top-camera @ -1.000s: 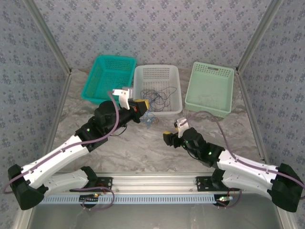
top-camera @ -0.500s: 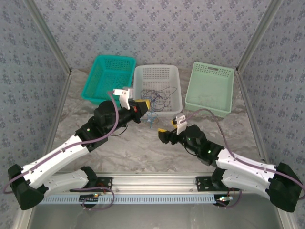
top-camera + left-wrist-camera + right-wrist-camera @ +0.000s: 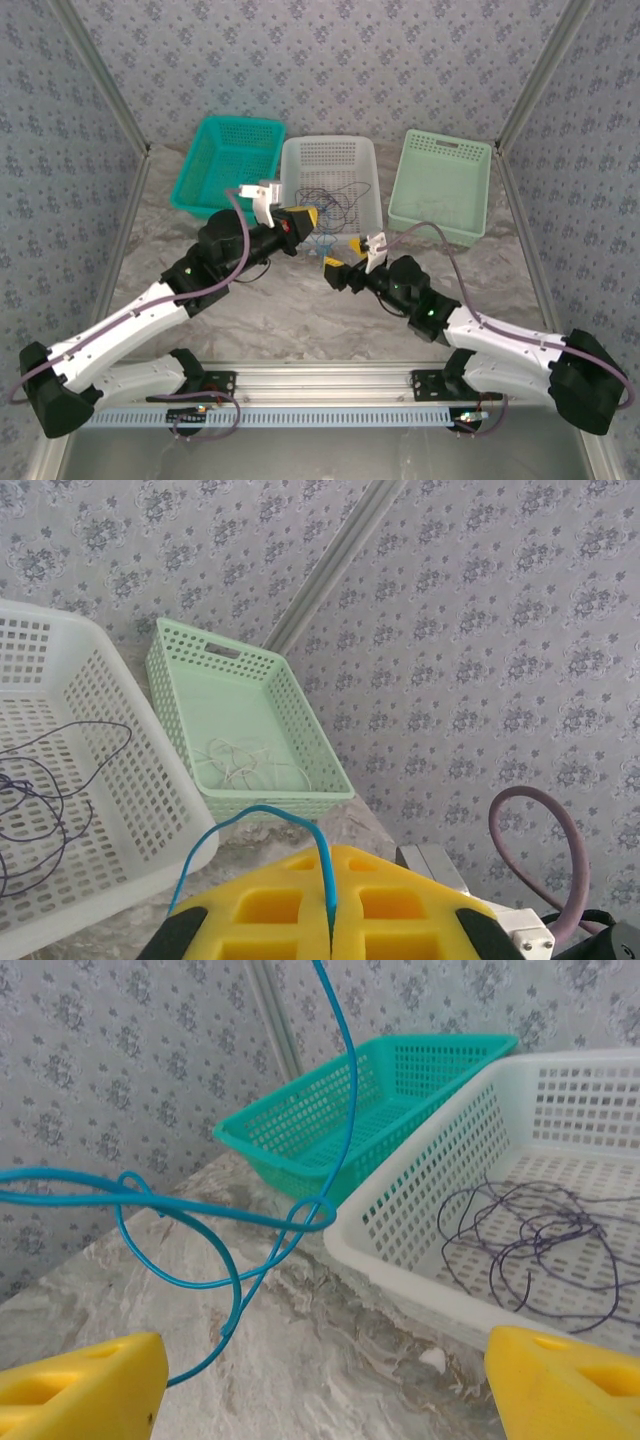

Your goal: Untangle the cables

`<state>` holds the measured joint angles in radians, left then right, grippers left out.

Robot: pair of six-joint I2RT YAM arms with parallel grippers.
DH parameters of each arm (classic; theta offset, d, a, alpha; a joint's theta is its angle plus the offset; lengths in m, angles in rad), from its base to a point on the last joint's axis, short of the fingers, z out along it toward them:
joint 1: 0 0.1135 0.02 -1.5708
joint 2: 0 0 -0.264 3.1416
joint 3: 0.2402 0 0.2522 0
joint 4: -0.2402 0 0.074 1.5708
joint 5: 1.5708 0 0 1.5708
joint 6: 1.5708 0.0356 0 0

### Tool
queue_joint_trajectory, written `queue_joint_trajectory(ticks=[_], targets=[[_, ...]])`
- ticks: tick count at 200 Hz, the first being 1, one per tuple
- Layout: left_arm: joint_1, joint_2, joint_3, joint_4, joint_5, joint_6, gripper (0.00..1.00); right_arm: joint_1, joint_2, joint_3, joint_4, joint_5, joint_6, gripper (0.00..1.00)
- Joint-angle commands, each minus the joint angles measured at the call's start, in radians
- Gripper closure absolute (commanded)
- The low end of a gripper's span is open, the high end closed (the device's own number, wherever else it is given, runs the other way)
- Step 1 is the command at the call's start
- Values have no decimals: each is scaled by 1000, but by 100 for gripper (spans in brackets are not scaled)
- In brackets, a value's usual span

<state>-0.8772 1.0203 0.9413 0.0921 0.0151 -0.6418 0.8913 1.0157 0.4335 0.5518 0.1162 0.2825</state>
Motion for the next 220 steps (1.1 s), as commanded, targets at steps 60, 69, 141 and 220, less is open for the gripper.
queue_joint_trajectory(ticks=[60,69,141,220], targets=[[-3,13,-12,107,44,-54,100,-25,137,82,246,52,-29,16],[-3,12,-15,118,48,-60,100,-33,162,84,280,52,-25,20],[23,-87,3,43,-14,3,100,-48,222,118,93,45,-19,76],[141,-200,37,-73,-11,39,100,-86,40,26,-237,101,17,84]])
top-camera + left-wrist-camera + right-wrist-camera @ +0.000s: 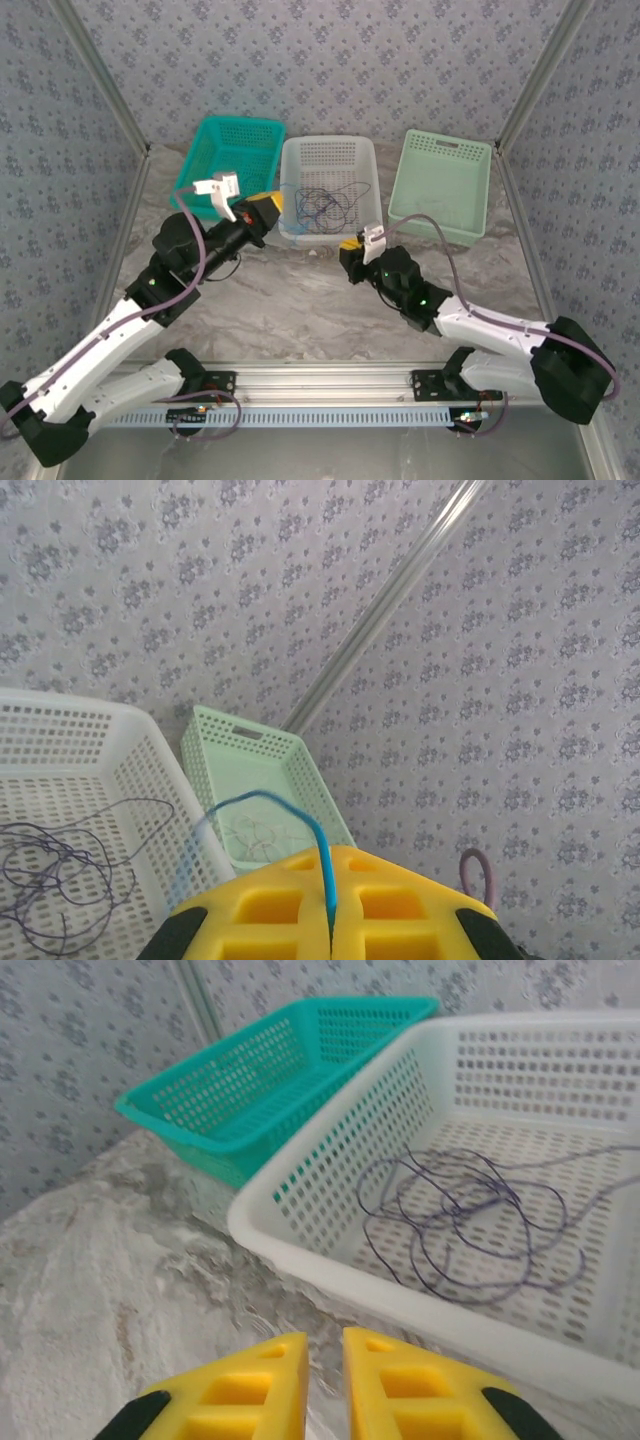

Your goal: Untangle the cables

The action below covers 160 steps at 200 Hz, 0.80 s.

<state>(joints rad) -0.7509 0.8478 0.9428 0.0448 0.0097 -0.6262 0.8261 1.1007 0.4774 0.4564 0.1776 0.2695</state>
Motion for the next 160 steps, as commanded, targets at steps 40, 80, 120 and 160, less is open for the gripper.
queue_joint_trajectory(ticks=[40,80,120,160], targets=[[15,-18,8,4,28,-6,100,-27,-65,-21,-110,-59,38,43],[16,-19,-9,-5,23,-9,100,0,-73,42,-103,-237,124,19],[15,-8,-36,7,-9,-10,100,52,-114,103,-116,-312,225,21],[14,15,-56,33,-43,-31,100,180,-94,125,-29,-236,146,14]])
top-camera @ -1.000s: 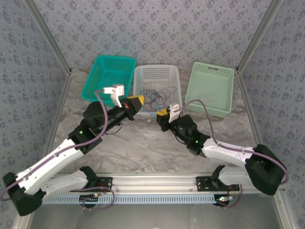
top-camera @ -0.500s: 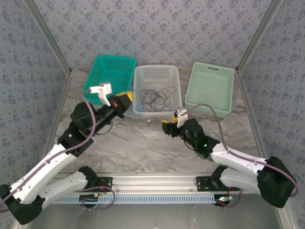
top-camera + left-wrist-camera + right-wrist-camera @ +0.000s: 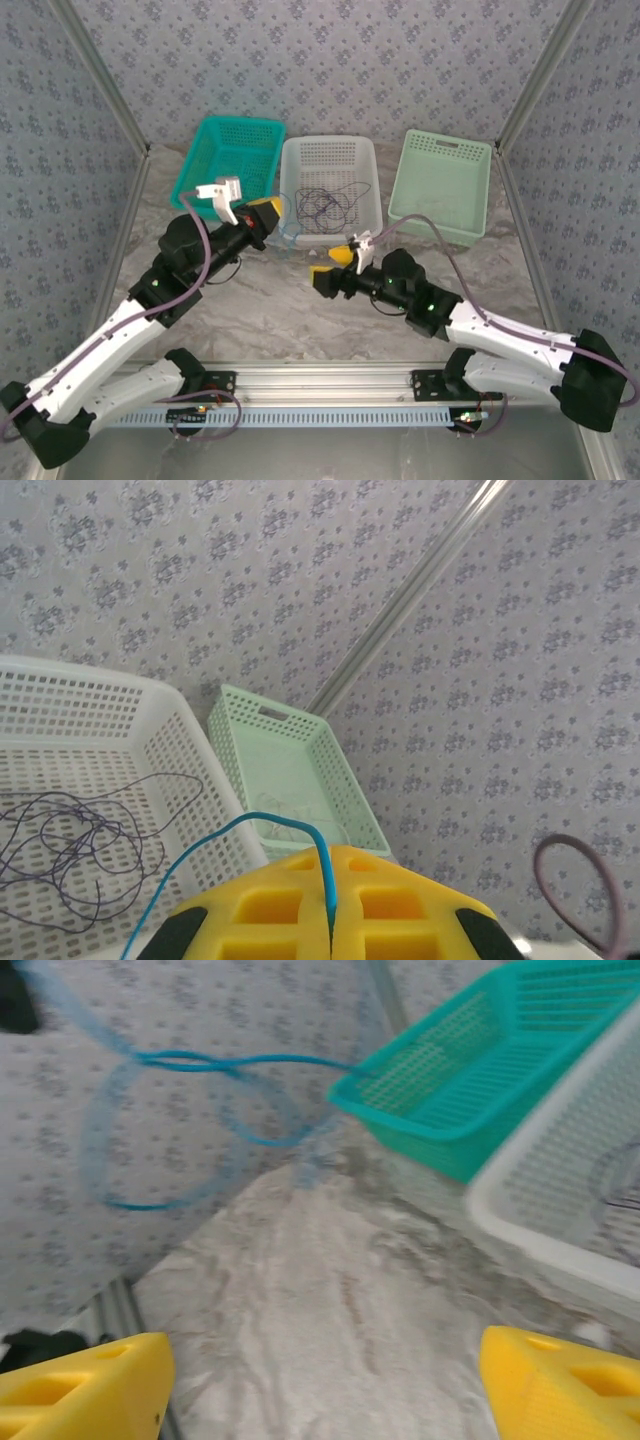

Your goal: Untangle the cables

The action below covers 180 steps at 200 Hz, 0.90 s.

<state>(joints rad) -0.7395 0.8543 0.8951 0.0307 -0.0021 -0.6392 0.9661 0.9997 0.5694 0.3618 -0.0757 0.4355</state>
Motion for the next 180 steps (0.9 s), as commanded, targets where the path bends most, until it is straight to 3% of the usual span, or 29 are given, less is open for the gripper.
queue_joint_trajectory(ticks=[1,37,119,149,180], targets=[[3,9,-9,47,-31,-19,100,40,9,35,70,17,-20,14],[-15,23,-17,67,-63,-25,100,53,92,86,126,36,-8,6],[-52,48,-15,92,-96,-21,100,68,257,183,187,104,-11,12],[-55,39,-22,99,-98,-24,100,60,296,225,120,165,-17,23],[-55,20,-24,92,-105,-18,100,38,309,211,143,175,-1,67]])
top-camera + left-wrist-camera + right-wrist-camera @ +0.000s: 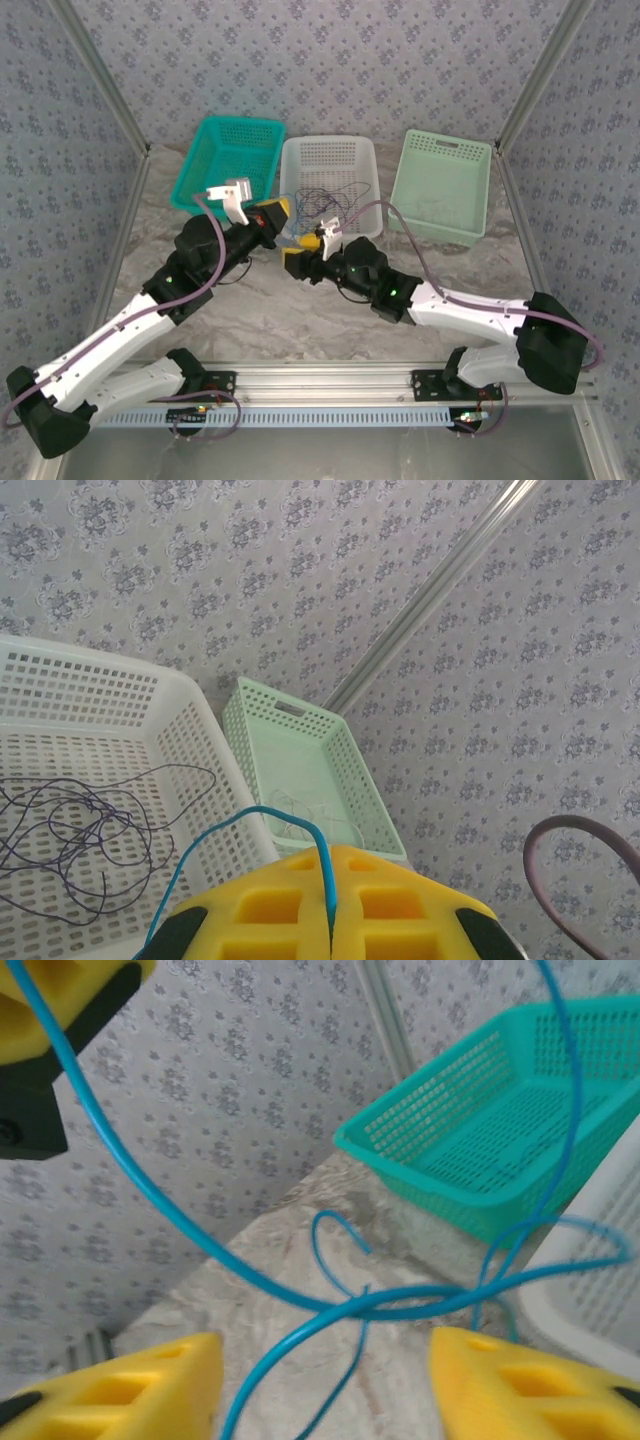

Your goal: Untangle the cables

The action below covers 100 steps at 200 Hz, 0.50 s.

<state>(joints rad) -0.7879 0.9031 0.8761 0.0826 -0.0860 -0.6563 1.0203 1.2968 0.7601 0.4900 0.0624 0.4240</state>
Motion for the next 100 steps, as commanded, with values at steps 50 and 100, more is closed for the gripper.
queue_joint_trajectory(ticks=[50,100], targets=[[11,-79,-12,-12,-52,61,100,-72,-60,-56,-1,-68,45,96],[177,-136,-14,-117,3,156,100,-199,-378,-216,-191,-224,77,98]])
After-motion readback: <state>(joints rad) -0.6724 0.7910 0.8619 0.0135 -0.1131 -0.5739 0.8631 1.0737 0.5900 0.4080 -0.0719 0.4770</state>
